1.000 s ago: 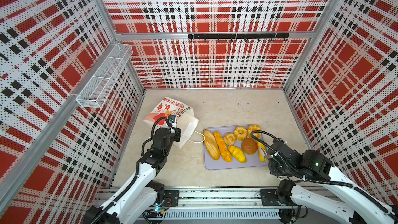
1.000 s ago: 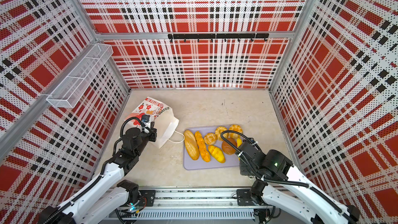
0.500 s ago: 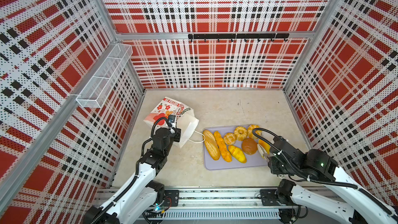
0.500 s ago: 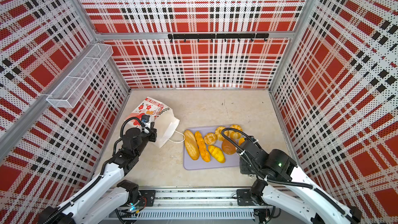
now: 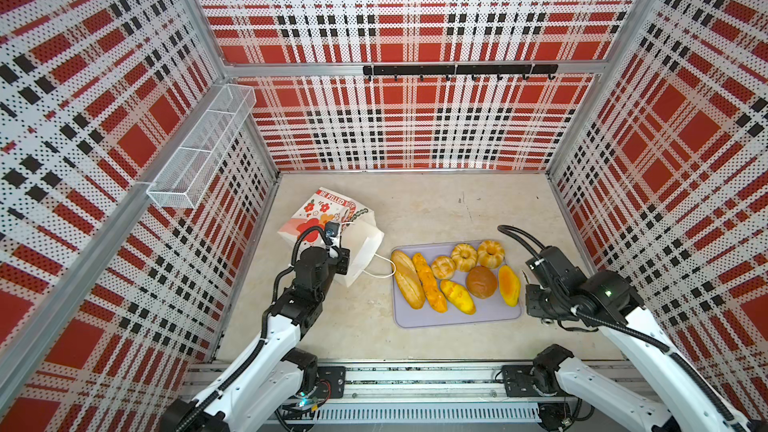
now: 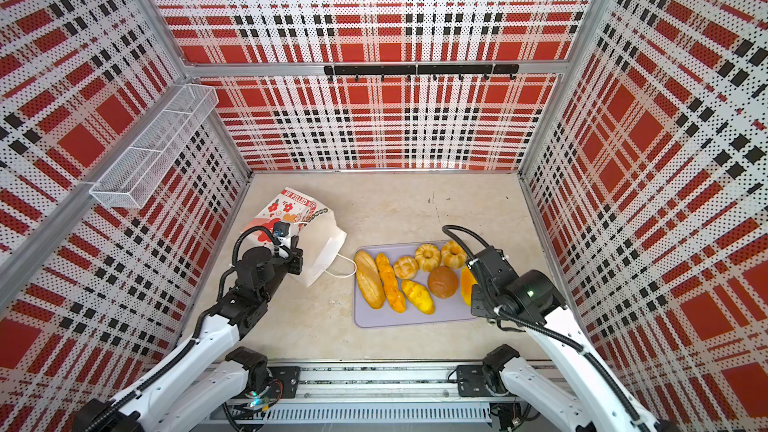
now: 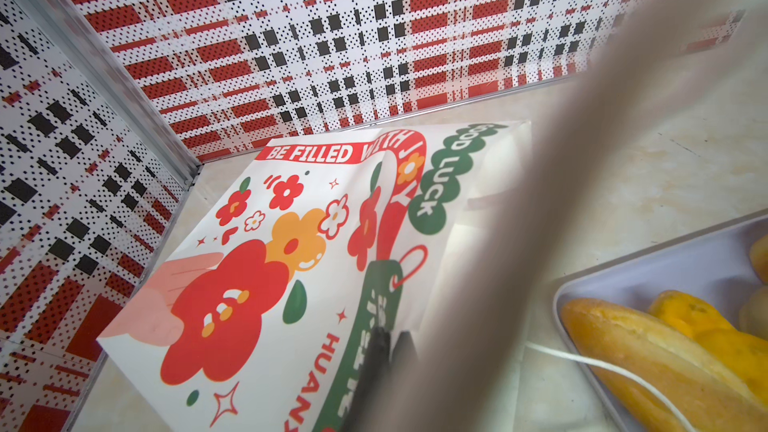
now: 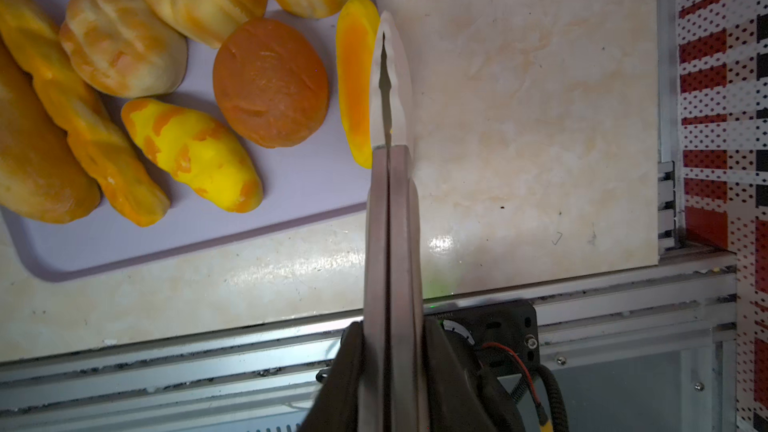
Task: Take the fake bread out of the paper bag
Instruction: 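Release the yellow roll onto the tray and lift the tongs away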
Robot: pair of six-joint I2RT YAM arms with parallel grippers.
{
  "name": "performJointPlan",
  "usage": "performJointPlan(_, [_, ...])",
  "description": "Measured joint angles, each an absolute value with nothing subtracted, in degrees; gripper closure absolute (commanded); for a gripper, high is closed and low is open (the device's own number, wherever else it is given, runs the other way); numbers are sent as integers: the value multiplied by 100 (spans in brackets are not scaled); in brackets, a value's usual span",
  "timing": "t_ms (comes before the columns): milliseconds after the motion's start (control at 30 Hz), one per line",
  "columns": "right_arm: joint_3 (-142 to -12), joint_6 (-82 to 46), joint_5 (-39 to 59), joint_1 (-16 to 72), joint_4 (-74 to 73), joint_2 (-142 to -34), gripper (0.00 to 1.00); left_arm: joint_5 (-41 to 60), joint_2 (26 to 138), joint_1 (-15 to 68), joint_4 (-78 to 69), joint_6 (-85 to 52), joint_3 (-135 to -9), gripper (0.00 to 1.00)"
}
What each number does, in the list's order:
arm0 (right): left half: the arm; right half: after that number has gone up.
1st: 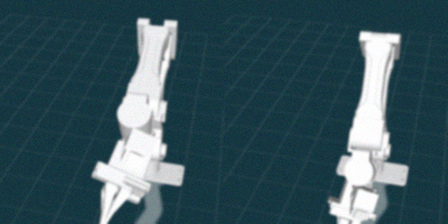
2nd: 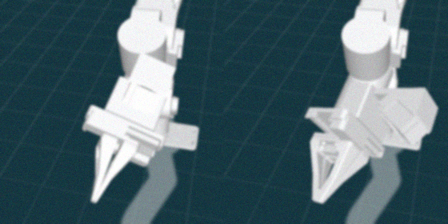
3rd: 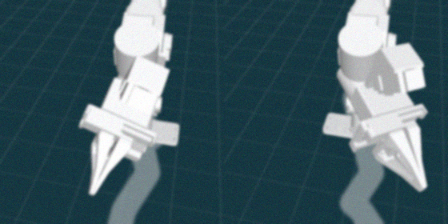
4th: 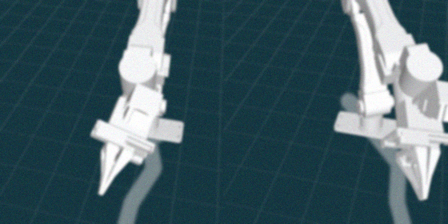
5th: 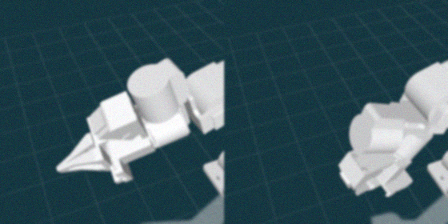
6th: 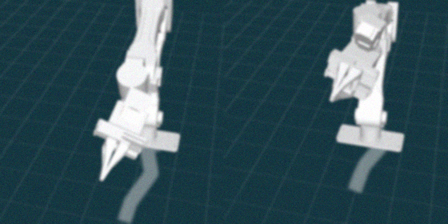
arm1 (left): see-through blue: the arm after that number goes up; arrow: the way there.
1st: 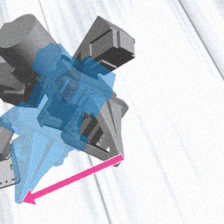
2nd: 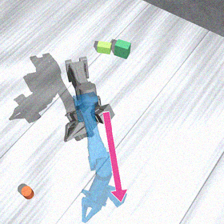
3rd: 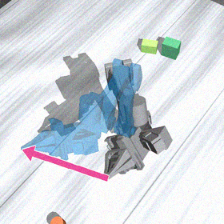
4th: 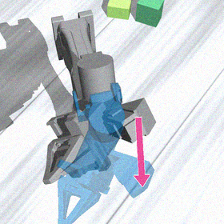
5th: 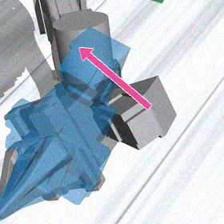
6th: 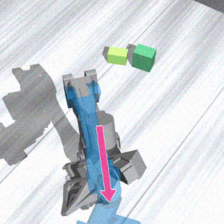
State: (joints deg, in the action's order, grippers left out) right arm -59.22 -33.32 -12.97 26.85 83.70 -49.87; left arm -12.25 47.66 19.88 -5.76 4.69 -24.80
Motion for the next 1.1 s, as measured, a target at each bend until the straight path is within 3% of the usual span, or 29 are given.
performJointPlan(467, [-5586, -2786, -781, 2259, 7247, -6224, 100, -1221, 4720, 2069, -548, 449, -2477, 100])
performJointPlan(867, [-5133, -3111, 576, 2318, 6901, -4812, 100, -1199, 4720, 2073, -548, 451, -2480, 100])
performJointPlan(1100, [-5144, -3232, 751, 2318, 7142, -4462, 100, -1203, 4720, 2097, -543, 449, -2477, 100])
